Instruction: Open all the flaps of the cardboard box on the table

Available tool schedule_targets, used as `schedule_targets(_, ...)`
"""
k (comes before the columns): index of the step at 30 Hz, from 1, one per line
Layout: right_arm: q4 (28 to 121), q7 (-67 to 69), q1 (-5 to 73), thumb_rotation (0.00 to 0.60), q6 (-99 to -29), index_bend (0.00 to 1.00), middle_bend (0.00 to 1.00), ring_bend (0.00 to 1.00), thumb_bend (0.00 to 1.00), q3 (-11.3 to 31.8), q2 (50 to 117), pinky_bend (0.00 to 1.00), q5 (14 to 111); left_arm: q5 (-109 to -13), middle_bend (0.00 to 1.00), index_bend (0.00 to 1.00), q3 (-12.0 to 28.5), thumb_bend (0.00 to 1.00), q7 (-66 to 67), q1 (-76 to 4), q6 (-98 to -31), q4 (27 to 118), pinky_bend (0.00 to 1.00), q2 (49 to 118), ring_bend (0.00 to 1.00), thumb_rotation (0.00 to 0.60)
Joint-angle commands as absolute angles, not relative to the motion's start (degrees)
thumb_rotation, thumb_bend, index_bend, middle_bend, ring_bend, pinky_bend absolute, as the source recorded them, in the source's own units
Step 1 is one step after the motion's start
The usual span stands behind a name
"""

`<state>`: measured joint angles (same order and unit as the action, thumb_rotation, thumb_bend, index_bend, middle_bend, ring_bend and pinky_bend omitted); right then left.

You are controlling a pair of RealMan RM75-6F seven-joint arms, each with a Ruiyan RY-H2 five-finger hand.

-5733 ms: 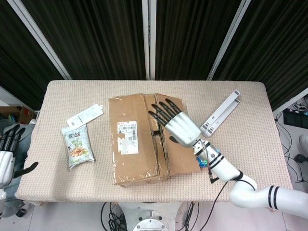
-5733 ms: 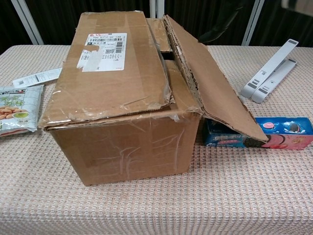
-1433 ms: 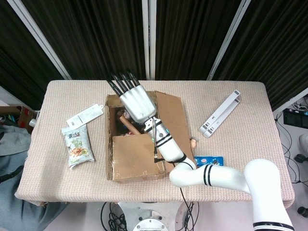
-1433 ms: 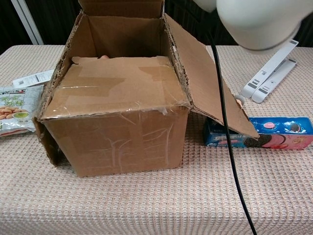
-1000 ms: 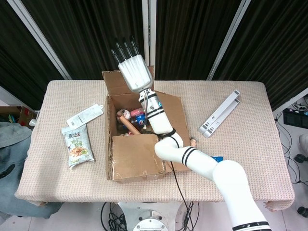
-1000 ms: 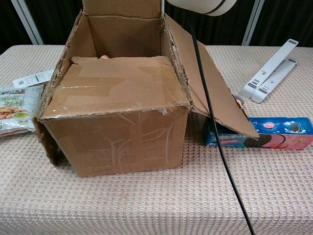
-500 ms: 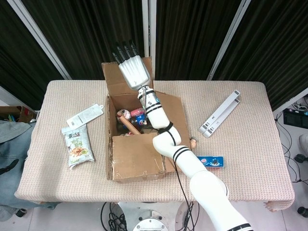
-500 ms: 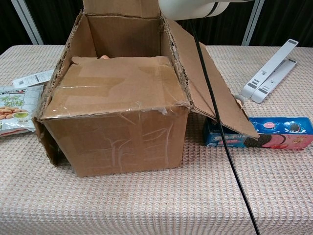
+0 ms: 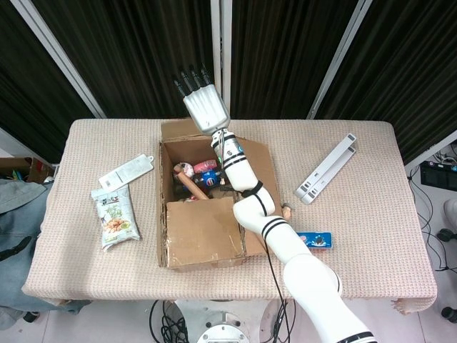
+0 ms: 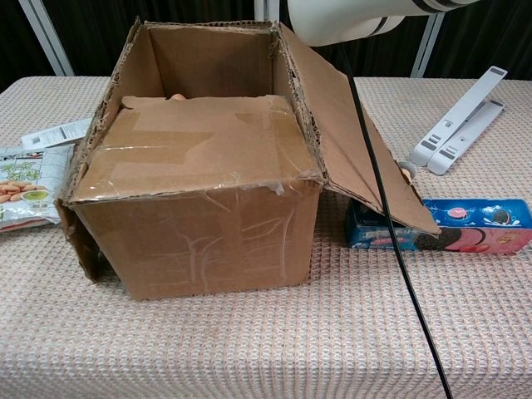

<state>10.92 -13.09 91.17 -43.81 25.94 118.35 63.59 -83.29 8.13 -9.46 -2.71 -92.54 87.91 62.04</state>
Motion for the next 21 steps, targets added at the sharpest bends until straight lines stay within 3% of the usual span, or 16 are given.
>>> schedule_targets(1, 15.83, -5.77, 90.57, 0.6, -46.72, 0.0, 0.0, 0.0, 0.18, 26.28, 116.77, 0.0, 64.37, -83.08, 0.0, 0.05, 8.1, 0.09, -10.06, -2.76, -92.09, 88.13, 0.18, 61.88, 0.07, 0.599)
schedule_targets(7, 31.58, -1.48, 85.89, 0.6, -50.14, 0.0, 0.0, 0.0, 0.39, 25.65, 108.92, 0.0, 66.08, -83.75, 0.0, 0.05, 7.77, 0.09, -10.03, -3.54, -90.87, 88.11, 0.18, 61.98, 0.07, 0.599)
schedule_targets(12, 61.55, -11.68, 77.2, 0.6, -49.6, 0.0, 0.0, 0.0, 0.48, 25.33, 93.24, 0.0, 61.63, -84.1, 0.0, 0.05, 7.86, 0.09, -10.14, -4.2, -90.35, 88.33, 0.18, 62.17, 0.07, 0.6)
schedule_targets(16, 86.11, -23.72, 73.29, 0.6, -43.26, 0.0, 0.02, 0.0, 0.47, 24.82, 77.84, 0.0, 44.49, -84.24, 0.01, 0.05, 7.79, 0.09, -10.56, -4.62, -89.84, 88.39, 0.18, 62.57, 0.07, 0.599)
schedule_targets(21, 100.29, -29.33, 77.17, 0.6, -36.44, 0.0, 0.05, 0.0, 0.4, 21.02, 64.12, 0.0, 22.16, -84.69, 0.01, 0.05, 7.65, 0.09, -10.89, -5.14, -89.39, 88.47, 0.18, 63.1, 0.07, 0.6)
